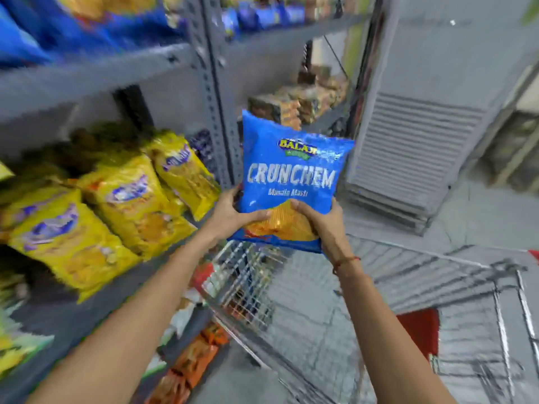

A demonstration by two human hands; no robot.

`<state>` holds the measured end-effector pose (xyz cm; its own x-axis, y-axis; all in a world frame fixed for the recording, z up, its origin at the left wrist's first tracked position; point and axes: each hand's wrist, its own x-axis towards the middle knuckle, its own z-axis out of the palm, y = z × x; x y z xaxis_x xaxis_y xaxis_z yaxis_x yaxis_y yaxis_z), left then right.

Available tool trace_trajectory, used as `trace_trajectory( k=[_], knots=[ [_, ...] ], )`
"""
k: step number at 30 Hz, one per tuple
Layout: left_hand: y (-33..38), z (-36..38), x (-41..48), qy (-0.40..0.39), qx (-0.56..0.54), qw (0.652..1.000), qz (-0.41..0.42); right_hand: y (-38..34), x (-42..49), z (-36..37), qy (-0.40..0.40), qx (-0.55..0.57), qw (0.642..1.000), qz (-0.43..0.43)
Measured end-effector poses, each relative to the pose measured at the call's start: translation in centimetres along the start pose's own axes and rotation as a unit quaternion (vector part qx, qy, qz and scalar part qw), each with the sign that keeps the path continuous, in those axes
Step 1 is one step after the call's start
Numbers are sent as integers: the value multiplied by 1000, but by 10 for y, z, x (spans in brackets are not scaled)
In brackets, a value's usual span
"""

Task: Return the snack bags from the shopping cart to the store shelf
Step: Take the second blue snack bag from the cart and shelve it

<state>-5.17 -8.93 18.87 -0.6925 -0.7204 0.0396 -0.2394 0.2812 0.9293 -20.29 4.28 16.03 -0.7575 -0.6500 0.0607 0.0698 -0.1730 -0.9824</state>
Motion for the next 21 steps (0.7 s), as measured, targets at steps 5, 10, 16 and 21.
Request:
trace_trajectory(
  k=[5, 10, 16, 21],
  knots=[
    [93, -91, -35, 135, 66, 979, 136, -102, -2, 79, -76, 46, 990, -109],
    [164, -168, -86, 232, 86, 946, 207, -183, -21, 151, -154, 119, 963, -188],
    [202, -250, -151, 357, 120, 898, 228, -253, -59, 240, -262, 172, 918, -242],
    [205, -307, -204, 436, 122, 863, 223, -279, -95, 313, -339, 177, 887, -260]
  ],
)
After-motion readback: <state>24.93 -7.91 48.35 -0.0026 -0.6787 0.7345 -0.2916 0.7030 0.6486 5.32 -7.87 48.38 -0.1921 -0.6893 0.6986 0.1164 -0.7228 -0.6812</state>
